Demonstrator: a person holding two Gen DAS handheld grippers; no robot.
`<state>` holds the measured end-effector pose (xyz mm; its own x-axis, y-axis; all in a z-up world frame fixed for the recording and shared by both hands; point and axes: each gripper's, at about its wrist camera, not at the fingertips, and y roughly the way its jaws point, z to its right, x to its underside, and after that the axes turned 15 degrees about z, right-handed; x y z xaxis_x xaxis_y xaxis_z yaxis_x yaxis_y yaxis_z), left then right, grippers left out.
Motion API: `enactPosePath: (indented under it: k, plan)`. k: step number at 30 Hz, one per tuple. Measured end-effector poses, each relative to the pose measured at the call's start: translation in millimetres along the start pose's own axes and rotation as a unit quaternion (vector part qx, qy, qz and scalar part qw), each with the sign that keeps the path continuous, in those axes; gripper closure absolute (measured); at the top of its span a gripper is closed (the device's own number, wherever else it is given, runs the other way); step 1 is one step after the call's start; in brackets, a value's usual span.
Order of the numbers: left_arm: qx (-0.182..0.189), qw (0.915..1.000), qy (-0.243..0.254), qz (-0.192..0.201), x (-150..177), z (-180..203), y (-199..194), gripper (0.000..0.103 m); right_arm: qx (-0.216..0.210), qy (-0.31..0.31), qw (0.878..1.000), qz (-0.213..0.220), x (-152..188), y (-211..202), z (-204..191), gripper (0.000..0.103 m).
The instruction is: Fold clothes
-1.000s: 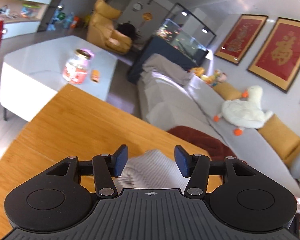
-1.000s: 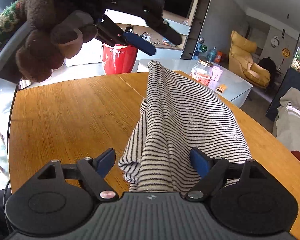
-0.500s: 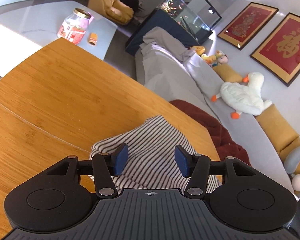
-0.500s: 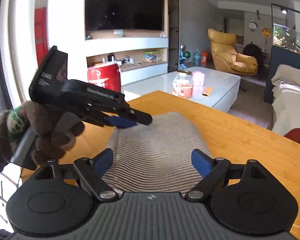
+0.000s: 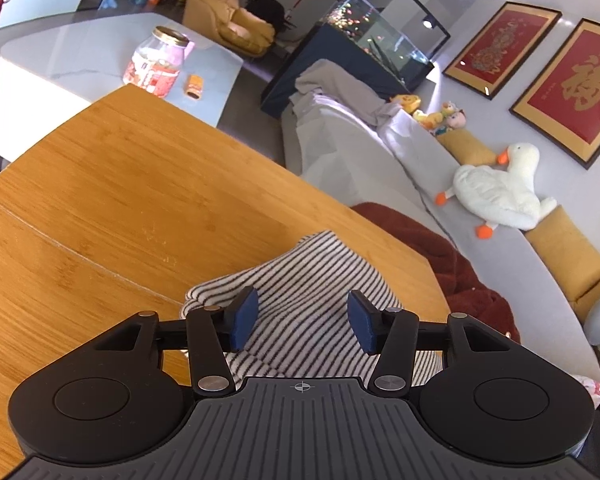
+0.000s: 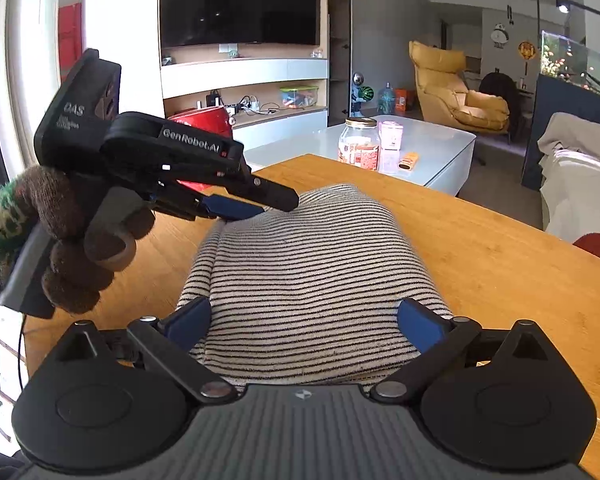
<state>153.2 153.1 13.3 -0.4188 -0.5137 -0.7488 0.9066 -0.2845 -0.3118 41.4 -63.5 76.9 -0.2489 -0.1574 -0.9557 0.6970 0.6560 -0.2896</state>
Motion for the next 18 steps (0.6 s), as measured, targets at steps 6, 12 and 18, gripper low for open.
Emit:
enactPosePath:
  k: [6,12,18]
  plan:
    - [-0.002,1.0,0.002,-0.001,-1,1,3,0.046,-0.005,-0.018,0.999,0.038,-16,-11,-2,0.0]
    - [-0.024,0.9996,-0.004,0.015,-5,12,-15,0.042,0.027,-0.026,0.999,-0.017,15,9,5,0.0]
    - [-0.053,0.998,-0.008,0.033,7,41,-58,0.013,0.017,-0.013,1.0,-0.022,16,6,10,0.0]
